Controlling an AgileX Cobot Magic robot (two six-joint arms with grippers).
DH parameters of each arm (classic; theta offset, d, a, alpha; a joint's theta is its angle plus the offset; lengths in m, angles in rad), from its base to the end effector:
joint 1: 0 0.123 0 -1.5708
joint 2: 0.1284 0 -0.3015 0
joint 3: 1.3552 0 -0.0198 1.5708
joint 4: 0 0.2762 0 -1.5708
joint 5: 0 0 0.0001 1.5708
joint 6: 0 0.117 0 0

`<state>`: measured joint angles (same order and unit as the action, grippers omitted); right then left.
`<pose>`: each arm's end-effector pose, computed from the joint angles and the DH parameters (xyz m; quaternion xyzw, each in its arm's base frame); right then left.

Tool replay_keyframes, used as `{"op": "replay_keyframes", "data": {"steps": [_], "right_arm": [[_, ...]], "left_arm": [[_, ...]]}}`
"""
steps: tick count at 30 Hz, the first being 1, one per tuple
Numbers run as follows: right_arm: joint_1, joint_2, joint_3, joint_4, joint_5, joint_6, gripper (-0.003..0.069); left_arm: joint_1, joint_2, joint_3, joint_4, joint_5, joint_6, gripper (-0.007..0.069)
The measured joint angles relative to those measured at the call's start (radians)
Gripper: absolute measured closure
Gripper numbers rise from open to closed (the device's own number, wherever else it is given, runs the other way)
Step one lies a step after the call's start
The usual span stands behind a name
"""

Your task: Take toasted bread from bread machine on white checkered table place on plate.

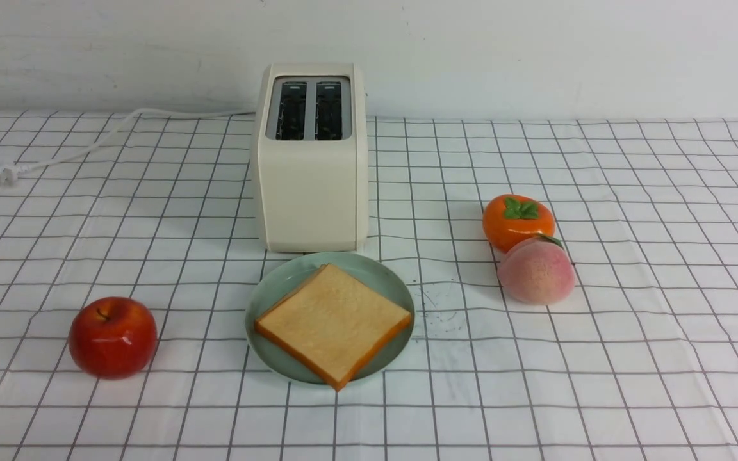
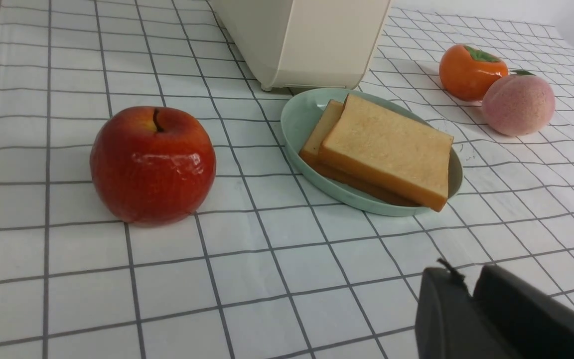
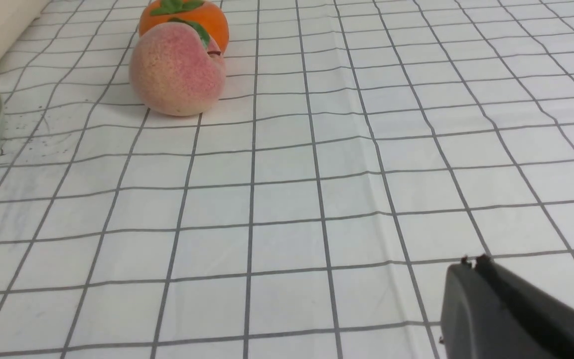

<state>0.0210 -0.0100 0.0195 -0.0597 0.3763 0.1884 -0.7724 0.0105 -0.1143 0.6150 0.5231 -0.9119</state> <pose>0.0863 -0.0008 0.1654 0.0515 0.8026 0.0369 0.5932 0.0790 -0.0298 0.2089 0.0713 0.7829 -0.2295 0.5738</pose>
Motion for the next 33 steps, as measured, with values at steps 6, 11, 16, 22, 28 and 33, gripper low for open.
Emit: {"op": "replay_keyframes", "data": {"steps": [6, 11, 16, 22, 28, 33], "right_arm": [[0.0, 0.0, 0.0, 0.0, 0.0, 0.0, 0.0665], [0.0, 0.0, 0.0, 0.0, 0.0, 0.0, 0.0661], [0.0, 0.0, 0.0, 0.001, 0.0, 0.0, 0.0658], [0.0, 0.0, 0.0, 0.001, 0.001, 0.0, 0.0655], [0.0, 0.0, 0.0, 0.001, 0.003, 0.0, 0.0653], [0.0, 0.0, -0.001, 0.001, 0.004, 0.0, 0.0646]], "left_arm": [[0.0, 0.0, 0.0, 0.0, 0.0, 0.0, 0.0533], [0.0, 0.0, 0.004, 0.011, 0.0, 0.0, 0.0532], [0.048, 0.0, 0.004, -0.025, -0.037, 0.001, 0.0545], [0.29, 0.0, 0.03, -0.171, -0.228, 0.169, 0.0638], [0.572, 0.0, 0.123, -0.607, -0.424, 0.69, 0.0638], [0.675, 0.0, 0.141, -0.691, -0.34, 0.826, 0.0638]]}}
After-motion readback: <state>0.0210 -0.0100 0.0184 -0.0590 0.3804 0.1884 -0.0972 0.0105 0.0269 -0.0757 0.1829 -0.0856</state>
